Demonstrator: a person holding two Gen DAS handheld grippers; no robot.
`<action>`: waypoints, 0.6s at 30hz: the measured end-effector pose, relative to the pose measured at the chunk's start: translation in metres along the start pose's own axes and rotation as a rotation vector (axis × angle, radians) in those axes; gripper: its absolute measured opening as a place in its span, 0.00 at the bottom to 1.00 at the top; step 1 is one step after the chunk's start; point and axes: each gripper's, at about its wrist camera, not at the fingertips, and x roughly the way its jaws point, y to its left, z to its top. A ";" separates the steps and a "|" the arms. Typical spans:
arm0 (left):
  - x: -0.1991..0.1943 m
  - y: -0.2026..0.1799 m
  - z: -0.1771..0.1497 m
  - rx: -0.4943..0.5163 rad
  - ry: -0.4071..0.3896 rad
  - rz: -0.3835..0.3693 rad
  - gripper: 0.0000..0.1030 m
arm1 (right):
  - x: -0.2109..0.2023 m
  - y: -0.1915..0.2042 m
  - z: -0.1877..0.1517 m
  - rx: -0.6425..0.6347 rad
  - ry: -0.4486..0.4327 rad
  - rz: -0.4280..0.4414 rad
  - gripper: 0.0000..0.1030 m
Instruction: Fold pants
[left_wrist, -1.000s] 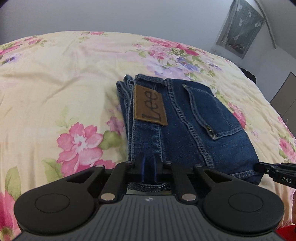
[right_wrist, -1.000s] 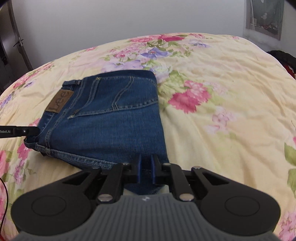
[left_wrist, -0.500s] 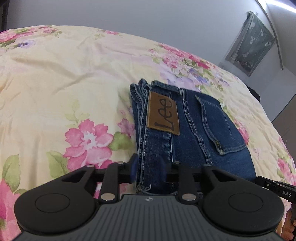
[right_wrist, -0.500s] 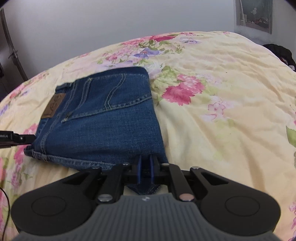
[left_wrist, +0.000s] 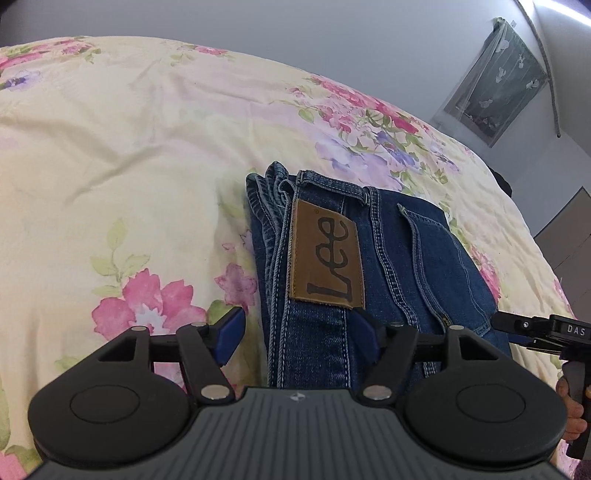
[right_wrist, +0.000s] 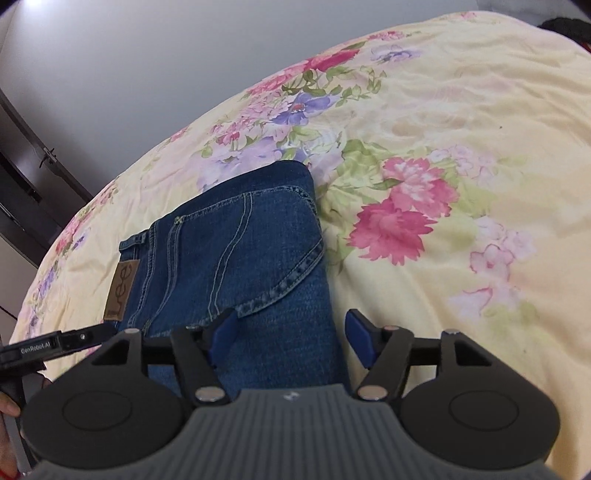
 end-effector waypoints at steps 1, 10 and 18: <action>0.005 0.003 0.002 -0.009 0.009 -0.017 0.75 | 0.006 -0.004 0.004 0.023 0.012 0.021 0.60; 0.048 0.044 0.014 -0.192 0.036 -0.280 0.81 | 0.052 -0.033 0.029 0.181 0.085 0.202 0.61; 0.050 0.049 0.018 -0.250 0.016 -0.333 0.39 | 0.058 -0.039 0.033 0.198 0.083 0.269 0.32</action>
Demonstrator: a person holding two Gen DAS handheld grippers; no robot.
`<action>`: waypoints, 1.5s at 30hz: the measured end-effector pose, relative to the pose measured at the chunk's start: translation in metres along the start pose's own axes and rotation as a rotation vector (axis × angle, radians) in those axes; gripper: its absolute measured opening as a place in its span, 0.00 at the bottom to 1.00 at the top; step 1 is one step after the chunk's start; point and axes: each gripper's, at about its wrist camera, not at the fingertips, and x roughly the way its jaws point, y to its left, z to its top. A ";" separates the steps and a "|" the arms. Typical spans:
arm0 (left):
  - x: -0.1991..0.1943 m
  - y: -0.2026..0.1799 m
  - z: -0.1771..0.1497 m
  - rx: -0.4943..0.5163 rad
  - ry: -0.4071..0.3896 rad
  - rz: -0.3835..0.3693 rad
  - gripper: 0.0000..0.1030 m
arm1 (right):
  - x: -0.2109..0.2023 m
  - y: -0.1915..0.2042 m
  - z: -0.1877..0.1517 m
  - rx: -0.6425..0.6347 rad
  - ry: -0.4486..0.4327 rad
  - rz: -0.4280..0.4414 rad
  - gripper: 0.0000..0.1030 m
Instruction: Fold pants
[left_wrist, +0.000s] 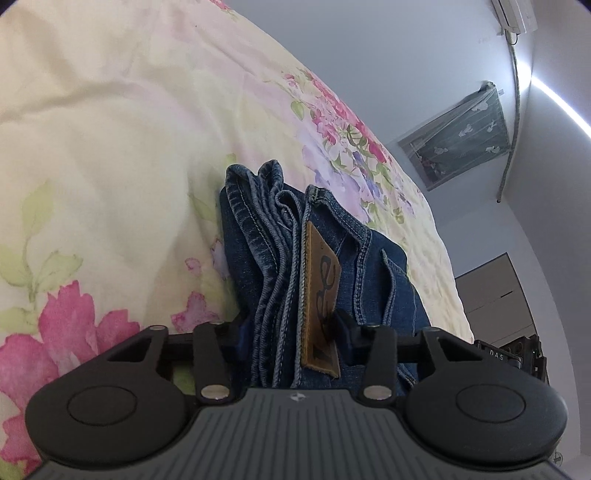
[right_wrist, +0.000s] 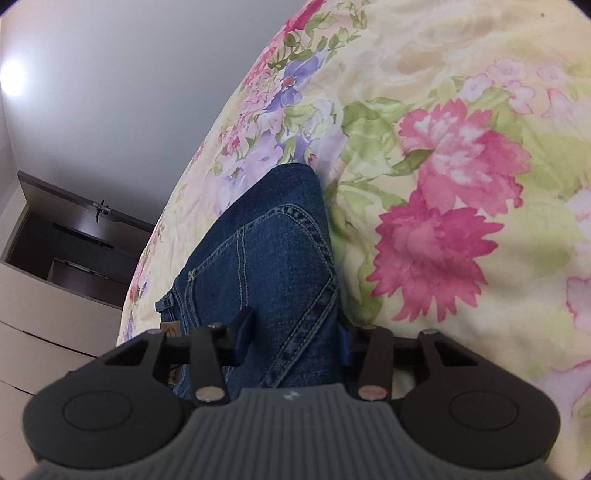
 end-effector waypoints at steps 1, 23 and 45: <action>-0.002 -0.005 0.000 0.007 -0.008 0.007 0.36 | -0.003 0.006 0.000 -0.021 -0.004 -0.004 0.29; -0.215 0.014 0.018 0.081 -0.132 0.244 0.27 | 0.049 0.216 -0.089 -0.221 0.081 0.130 0.18; -0.279 0.160 0.025 -0.015 -0.070 0.289 0.37 | 0.223 0.225 -0.159 -0.124 0.247 0.105 0.19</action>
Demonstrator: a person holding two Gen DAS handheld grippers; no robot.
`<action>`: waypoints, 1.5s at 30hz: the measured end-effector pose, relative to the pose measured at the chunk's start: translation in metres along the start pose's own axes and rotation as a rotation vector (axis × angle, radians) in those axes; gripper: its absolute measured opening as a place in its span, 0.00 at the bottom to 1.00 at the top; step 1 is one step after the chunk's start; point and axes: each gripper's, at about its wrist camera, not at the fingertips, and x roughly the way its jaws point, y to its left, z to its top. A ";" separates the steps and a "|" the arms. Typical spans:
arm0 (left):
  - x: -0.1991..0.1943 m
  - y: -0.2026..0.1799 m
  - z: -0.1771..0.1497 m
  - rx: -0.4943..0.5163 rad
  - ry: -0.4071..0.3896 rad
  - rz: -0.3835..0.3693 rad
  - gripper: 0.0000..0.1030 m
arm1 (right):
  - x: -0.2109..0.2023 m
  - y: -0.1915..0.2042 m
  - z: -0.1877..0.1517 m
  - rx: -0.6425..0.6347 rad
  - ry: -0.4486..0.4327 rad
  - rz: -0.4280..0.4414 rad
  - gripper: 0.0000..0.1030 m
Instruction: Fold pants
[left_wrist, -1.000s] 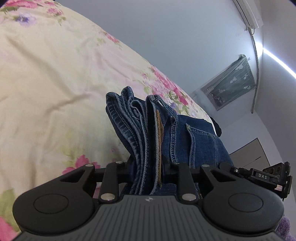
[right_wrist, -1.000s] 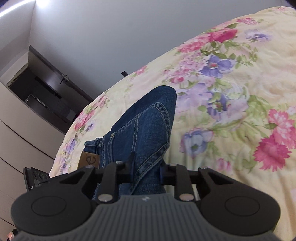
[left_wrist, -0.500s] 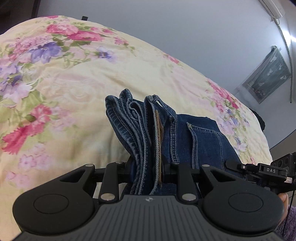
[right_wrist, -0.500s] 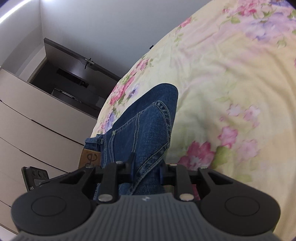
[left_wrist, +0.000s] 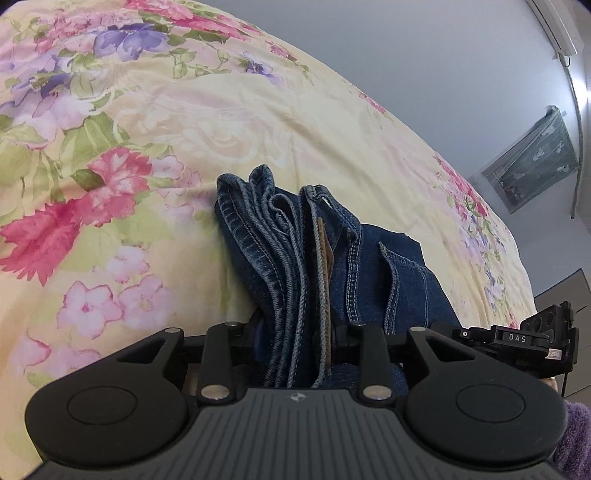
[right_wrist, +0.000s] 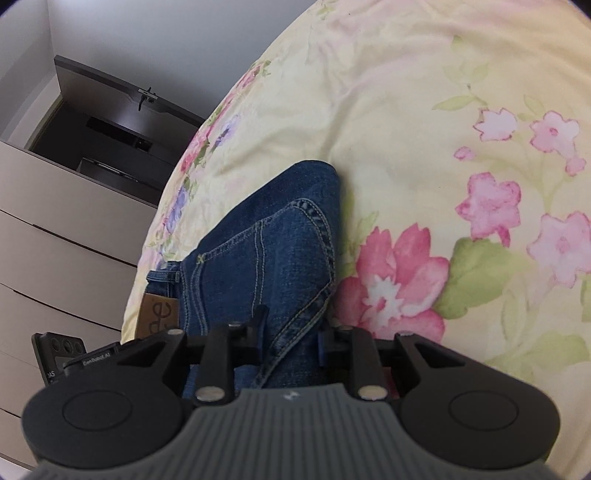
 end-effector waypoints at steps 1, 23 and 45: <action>-0.001 0.003 0.000 -0.022 0.007 -0.015 0.37 | 0.001 -0.002 0.001 0.015 0.003 0.003 0.19; -0.139 -0.119 -0.036 0.279 -0.218 0.348 0.39 | -0.111 0.117 -0.043 -0.486 -0.181 -0.320 0.38; -0.156 -0.236 -0.165 0.415 -0.407 0.722 0.78 | -0.178 0.176 -0.225 -0.700 -0.474 -0.439 0.77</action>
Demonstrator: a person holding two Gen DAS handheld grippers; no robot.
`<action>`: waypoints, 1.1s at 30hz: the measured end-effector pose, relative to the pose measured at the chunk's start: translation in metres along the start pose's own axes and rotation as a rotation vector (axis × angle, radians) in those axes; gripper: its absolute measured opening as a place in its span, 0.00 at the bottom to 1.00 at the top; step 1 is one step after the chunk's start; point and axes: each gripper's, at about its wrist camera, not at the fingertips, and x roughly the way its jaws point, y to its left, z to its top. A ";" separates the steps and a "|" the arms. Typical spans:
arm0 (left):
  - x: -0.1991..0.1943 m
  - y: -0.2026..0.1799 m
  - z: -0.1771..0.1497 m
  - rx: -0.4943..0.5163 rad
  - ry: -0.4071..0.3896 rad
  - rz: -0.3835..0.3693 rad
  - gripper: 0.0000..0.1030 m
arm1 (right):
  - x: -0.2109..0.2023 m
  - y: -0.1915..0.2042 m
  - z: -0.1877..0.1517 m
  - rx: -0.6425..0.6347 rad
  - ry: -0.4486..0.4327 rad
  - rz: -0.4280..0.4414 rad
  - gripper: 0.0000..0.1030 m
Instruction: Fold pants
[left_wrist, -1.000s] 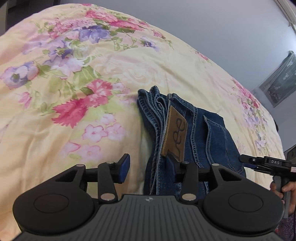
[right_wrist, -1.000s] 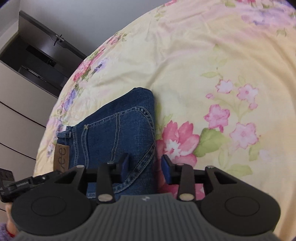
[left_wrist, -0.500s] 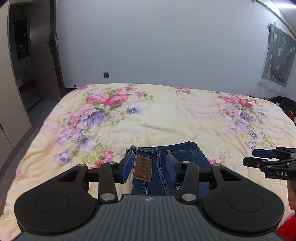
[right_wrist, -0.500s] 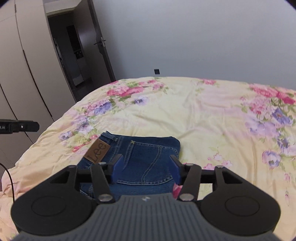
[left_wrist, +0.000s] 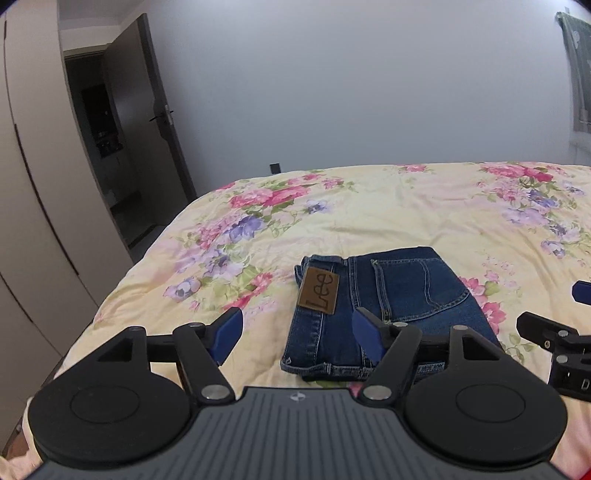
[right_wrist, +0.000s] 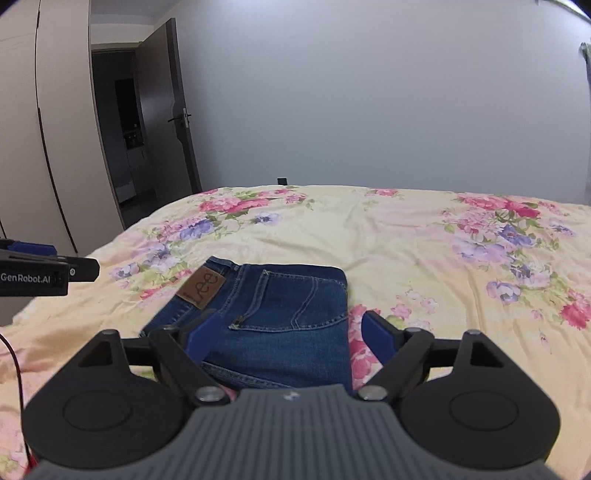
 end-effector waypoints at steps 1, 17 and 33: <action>0.003 -0.005 -0.006 -0.008 0.008 0.003 0.78 | 0.000 0.002 -0.006 -0.015 0.004 -0.015 0.78; 0.030 -0.014 -0.043 -0.079 0.154 -0.066 0.78 | 0.027 0.006 -0.037 0.010 0.144 -0.003 0.78; 0.024 -0.016 -0.039 -0.069 0.144 -0.072 0.78 | 0.017 0.005 -0.033 0.009 0.112 0.004 0.78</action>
